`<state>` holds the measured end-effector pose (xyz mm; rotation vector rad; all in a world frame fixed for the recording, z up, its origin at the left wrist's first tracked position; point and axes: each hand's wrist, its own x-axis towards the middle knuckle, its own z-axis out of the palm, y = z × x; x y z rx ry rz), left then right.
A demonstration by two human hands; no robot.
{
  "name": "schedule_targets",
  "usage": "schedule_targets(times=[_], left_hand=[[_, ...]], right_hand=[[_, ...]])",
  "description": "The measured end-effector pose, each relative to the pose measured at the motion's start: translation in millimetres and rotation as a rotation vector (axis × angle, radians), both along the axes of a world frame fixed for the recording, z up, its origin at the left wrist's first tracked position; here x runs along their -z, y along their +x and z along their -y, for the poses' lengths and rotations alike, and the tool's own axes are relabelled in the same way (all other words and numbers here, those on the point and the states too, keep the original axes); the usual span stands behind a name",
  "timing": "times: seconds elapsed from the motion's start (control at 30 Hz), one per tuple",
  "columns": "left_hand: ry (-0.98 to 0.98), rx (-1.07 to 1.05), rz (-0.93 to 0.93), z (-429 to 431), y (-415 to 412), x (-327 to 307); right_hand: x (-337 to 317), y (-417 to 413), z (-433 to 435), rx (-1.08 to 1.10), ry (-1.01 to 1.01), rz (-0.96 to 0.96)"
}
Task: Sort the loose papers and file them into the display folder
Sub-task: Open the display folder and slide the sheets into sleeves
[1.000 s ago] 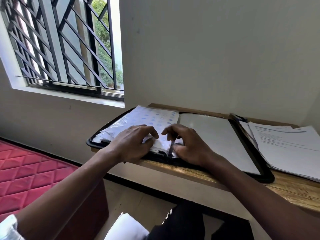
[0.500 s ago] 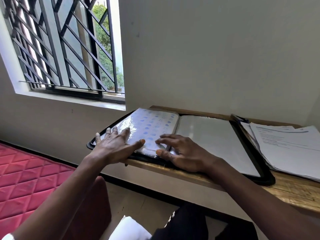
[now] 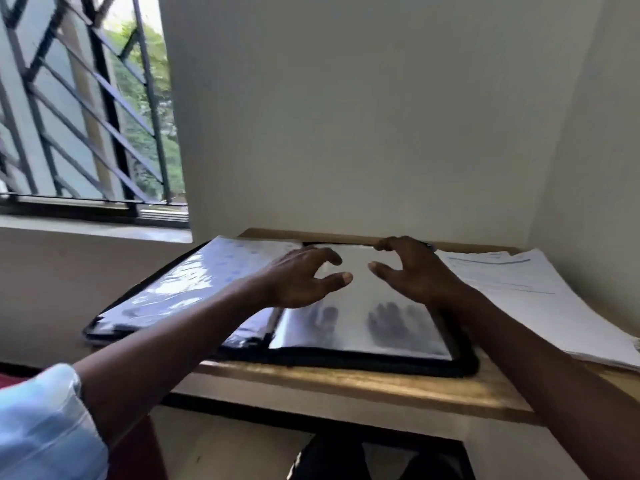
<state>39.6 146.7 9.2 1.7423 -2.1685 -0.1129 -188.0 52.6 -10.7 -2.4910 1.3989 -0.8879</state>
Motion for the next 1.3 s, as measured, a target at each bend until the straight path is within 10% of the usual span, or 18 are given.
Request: schedule_targets(times=[0.4,0.97,1.17,1.3], left_hand=[[-0.022,0.525,0.186,148.9,-97.9,0.8],[-0.027,0.416,0.047,192.0,-106.4,59.8],[-0.112,0.435,-0.153,188.8,-105.6,58.5],[-0.01,0.428,-0.635,172.6,-120.1,38.5]], right_hand=[[4.1,-149.4,126.2,0.312,0.104,-0.105],[38.3,-143.7,169.4,0.356,-0.039,-0.317],[9.9,-146.8,157.3,0.264,-0.179,-0.051],[-41.2,-136.0,138.5,0.211,-0.411,0.106]])
